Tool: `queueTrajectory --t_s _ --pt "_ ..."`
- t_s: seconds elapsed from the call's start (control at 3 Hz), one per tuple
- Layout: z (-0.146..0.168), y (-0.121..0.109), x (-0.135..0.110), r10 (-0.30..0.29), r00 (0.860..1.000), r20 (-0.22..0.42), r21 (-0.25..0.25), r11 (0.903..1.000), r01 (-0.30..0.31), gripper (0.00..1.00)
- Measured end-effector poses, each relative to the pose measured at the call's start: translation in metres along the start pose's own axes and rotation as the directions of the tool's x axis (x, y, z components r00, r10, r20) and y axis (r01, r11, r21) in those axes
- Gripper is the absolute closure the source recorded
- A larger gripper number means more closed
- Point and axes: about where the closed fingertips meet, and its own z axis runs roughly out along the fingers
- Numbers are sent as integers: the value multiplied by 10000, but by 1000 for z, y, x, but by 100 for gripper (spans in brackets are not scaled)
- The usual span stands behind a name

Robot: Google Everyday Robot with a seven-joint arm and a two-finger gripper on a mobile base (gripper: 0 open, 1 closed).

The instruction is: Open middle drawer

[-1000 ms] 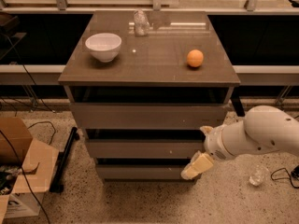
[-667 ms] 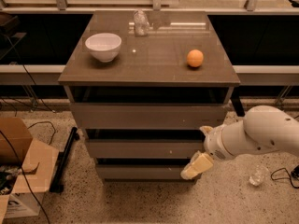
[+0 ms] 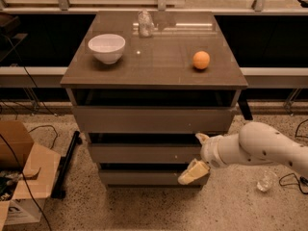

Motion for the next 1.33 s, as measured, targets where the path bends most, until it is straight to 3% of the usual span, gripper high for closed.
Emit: queueTrajectory --t_s 0.33,0.67,1.0,1.33 --pt "23 -13 26 -154 9995 278 -237 9996 161 0" --pt "45 -38 58 527 9954 796 -352 9981 -500 0" --pt "58 -56 73 1053 9886 1072 -346 9942 -1021 0" --pt "83 -81 68 1213 9856 1180 -355 9924 -1179 0"
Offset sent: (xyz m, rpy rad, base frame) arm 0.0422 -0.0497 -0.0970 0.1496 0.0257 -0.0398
